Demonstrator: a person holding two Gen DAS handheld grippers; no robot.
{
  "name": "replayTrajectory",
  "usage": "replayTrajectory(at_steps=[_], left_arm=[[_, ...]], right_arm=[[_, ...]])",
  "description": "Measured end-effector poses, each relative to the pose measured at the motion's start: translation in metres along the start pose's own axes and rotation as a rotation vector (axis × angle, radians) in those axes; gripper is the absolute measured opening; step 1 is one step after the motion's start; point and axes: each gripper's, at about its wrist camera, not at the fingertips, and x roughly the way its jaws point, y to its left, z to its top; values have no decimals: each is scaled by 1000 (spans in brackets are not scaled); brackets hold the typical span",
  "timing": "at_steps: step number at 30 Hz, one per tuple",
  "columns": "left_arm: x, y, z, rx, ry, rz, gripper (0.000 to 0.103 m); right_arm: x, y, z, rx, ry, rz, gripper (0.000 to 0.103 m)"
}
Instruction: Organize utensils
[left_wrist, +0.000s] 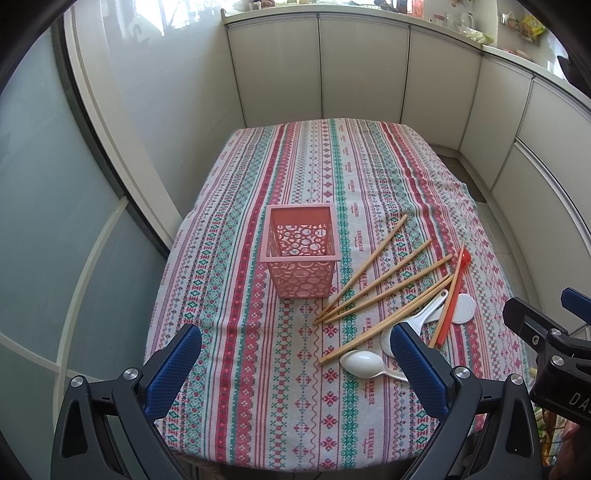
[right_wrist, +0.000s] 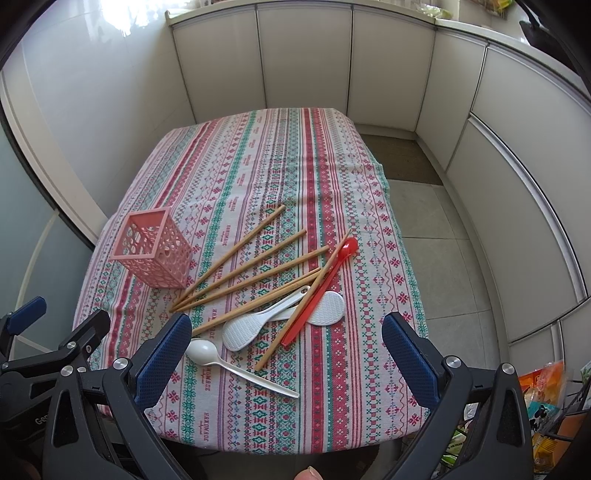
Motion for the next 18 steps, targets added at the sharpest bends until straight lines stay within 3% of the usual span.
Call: replayTrajectory(at_steps=[10, 14, 18], left_arm=[[-2, 1, 11, -9, -40, -21, 103], [4, -10, 24, 76, -48, -52, 103], [22, -23, 43, 127, -8, -121, 103]], right_arm=[[-1, -6, 6, 6, -14, -12, 103], [5, -18, 17, -17, 6, -46, 103], [20, -39, 31, 20, 69, -54, 103]])
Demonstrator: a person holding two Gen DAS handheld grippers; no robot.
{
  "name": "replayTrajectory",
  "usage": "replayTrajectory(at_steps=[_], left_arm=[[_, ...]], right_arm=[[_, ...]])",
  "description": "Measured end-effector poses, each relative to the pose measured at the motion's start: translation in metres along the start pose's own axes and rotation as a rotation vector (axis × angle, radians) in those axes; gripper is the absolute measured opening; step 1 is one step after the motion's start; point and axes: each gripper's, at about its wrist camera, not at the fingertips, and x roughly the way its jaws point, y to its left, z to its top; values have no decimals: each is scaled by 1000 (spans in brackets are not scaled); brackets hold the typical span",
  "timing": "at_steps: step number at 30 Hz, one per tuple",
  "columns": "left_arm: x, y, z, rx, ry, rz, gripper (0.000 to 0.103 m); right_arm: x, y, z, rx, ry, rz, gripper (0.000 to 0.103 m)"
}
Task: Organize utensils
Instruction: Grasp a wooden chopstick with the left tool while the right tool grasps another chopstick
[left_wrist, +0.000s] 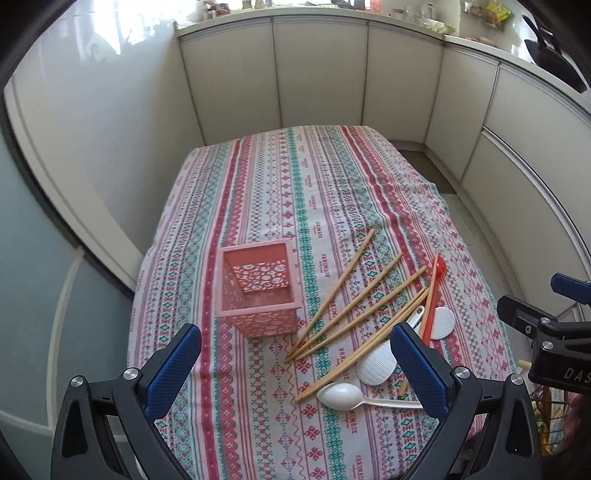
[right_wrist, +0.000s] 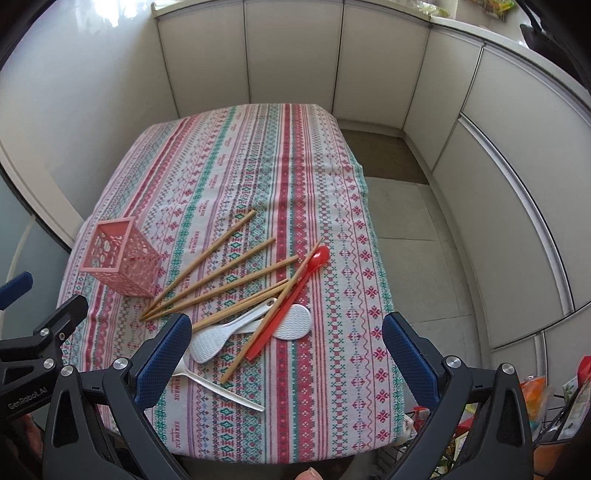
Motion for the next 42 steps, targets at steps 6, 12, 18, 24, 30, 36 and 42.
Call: replayTrajectory(at_steps=[6, 12, 18, 24, 30, 36, 42], left_arm=[[41, -23, 36, 85, 64, -21, 102], [103, -45, 67, 83, 184, -139, 84], [167, -68, 79, 92, 256, -195, 58], [210, -76, 89, 106, 270, -187, 38], [231, -81, 97, 123, 277, -205, 27], [238, -86, 103, 135, 291, -193, 15], [240, -91, 108, 150, 299, -167, 11]], right_arm=[[32, -32, 22, 89, 98, 29, 103], [71, -58, 35, 193, 157, 81, 103], [110, -73, 41, 272, 220, 167, 90], [152, -82, 50, 353, 269, 304, 58], [184, -83, 62, 368, 273, 344, 33], [207, -81, 66, 374, 291, 345, 19], [219, -76, 69, 376, 299, 318, 13]])
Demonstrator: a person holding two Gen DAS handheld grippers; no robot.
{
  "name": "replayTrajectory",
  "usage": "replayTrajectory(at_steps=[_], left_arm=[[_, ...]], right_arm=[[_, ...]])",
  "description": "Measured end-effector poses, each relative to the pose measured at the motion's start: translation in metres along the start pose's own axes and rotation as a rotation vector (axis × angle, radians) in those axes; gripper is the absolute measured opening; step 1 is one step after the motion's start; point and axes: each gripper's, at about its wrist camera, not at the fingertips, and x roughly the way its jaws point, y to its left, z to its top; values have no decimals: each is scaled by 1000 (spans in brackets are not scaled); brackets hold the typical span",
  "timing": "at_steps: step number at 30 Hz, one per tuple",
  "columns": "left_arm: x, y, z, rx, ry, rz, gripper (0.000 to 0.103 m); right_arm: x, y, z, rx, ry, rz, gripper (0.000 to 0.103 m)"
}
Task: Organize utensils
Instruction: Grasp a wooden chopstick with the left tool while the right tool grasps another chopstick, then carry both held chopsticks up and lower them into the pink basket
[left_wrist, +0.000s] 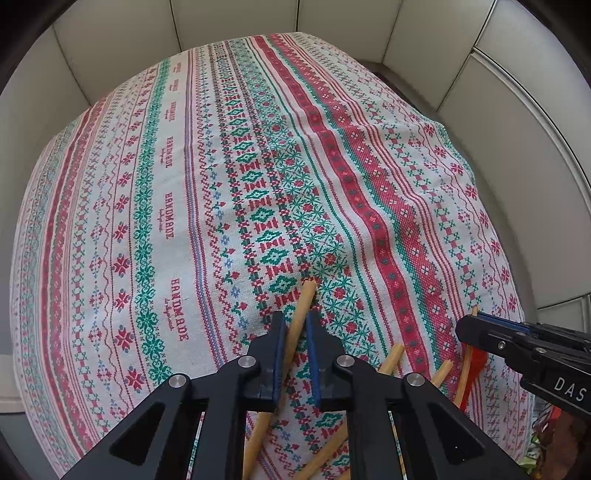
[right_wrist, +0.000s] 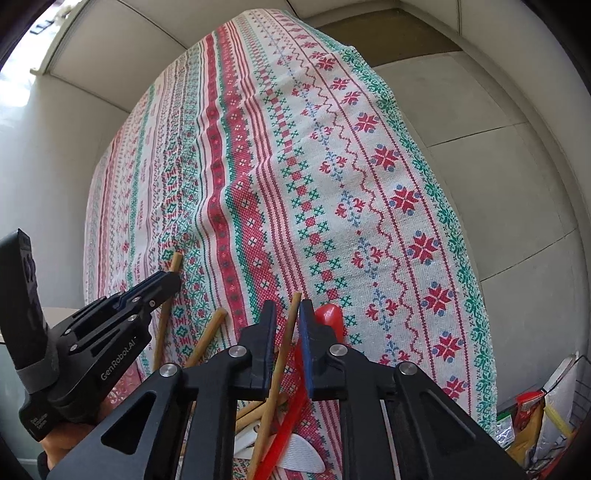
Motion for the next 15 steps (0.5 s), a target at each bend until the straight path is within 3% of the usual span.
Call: replayTrajectory(at_steps=[8, 15], left_arm=[[-28, 7, 0, -20, -58, 20, 8], [-86, 3, -13, -30, -162, 6, 8]], right_arm=[[-5, 8, -5, -19, -33, -19, 5], [-51, 32, -24, -72, -123, -19, 5]])
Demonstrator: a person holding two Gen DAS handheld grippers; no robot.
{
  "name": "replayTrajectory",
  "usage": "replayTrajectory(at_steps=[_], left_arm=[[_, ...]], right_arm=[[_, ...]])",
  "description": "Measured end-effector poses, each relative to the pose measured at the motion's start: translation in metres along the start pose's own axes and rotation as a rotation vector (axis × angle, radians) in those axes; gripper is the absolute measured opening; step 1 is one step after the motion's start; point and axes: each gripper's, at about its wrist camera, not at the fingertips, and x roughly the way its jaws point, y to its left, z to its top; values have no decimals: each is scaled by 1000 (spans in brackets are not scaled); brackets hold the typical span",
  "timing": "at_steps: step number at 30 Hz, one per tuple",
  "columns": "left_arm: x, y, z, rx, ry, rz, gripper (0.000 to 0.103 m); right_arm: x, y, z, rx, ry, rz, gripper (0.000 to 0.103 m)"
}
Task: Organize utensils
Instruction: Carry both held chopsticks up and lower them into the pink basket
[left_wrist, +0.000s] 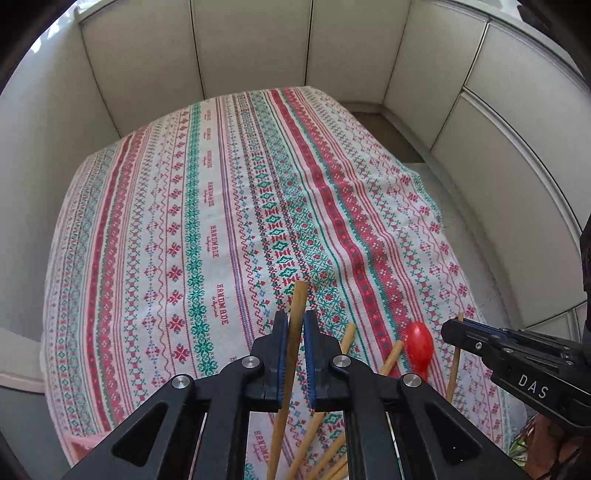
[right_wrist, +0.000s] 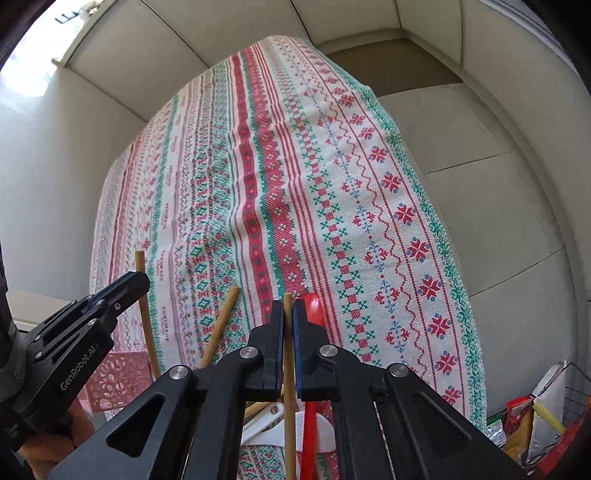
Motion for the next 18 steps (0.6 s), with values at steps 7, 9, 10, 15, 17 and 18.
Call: replayTrajectory(at_steps=[7, 9, 10, 15, 17, 18], left_arm=[[-73, 0, -12, -20, -126, -30, 8], [-94, 4, -16, -35, -163, -41, 8], [-104, 5, -18, -40, -180, -45, 8], [-148, 19, -29, -93, -266, -83, 8], [-164, 23, -32, -115, -296, -104, 7], [-171, 26, -35, -122, -313, -112, 7]], right_arm=[[-62, 34, -21, -76, -123, 5, 5], [-78, 44, -26, -99, -159, 9, 5], [-86, 47, -29, -108, -178, 9, 5], [-126, 60, -44, -134, -272, 32, 4], [-141, 65, -49, -143, -307, 53, 4], [-147, 67, -52, -148, -323, 62, 4]])
